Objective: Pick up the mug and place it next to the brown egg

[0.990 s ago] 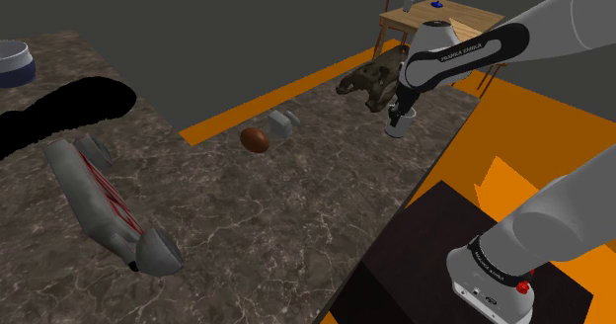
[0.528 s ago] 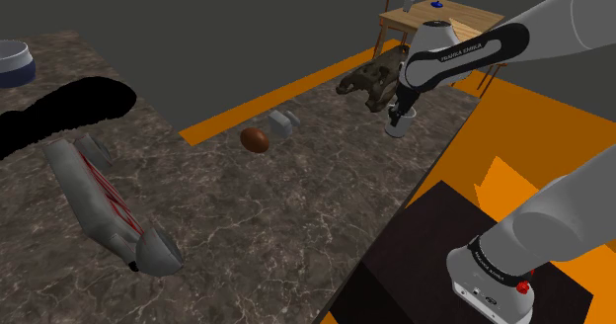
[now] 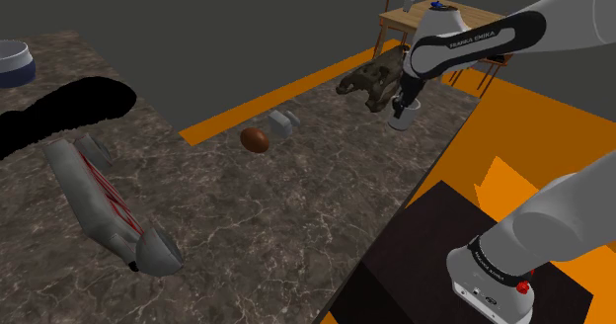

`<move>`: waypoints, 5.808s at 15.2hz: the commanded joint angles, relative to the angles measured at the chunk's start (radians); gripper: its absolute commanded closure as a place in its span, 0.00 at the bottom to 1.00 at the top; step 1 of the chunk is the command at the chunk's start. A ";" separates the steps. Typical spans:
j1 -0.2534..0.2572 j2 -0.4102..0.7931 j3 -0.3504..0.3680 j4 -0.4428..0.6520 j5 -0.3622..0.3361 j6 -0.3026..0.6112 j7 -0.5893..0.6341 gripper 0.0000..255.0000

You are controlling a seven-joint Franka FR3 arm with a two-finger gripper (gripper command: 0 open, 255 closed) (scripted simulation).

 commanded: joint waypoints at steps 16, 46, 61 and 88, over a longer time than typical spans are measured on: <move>0.003 -0.094 0.008 0.144 0.002 -0.238 -0.009 1.00; 0.216 0.238 0.273 0.657 0.020 -0.451 0.443 1.00; 0.232 0.298 0.282 0.560 0.005 -0.298 0.485 1.00; 0.234 0.383 0.276 0.425 -0.020 -0.081 0.512 0.00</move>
